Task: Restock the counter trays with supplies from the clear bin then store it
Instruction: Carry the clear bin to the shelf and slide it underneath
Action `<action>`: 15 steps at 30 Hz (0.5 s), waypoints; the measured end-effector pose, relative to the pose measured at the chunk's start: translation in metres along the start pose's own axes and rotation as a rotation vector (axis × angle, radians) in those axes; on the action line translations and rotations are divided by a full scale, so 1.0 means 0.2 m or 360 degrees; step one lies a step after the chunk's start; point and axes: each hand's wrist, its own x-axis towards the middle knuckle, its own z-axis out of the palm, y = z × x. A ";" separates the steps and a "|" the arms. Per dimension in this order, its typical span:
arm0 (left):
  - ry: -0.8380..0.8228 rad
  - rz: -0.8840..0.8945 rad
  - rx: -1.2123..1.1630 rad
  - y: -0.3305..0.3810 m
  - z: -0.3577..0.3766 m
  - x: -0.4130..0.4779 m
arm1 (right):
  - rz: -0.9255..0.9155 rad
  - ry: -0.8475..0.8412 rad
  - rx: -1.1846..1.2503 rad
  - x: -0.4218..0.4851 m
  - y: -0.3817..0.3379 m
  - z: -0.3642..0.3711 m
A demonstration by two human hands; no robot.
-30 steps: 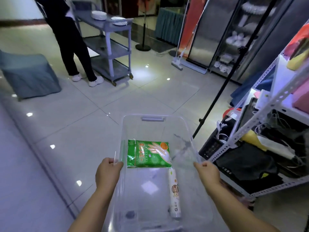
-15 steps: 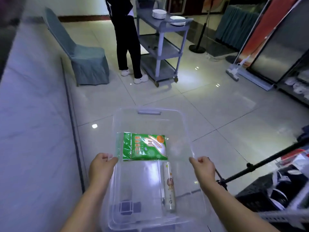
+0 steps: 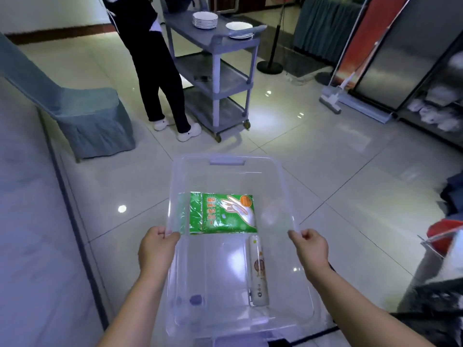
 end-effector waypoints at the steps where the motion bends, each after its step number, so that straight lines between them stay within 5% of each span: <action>1: -0.0031 -0.0001 -0.0001 0.05 0.06 0.07 | 0.0028 0.0033 0.0023 0.06 -0.02 0.01; 15: -0.0422 0.0121 0.0351 0.78 1.40 0.65 | 0.0210 0.0392 0.0102 1.38 -0.15 -0.32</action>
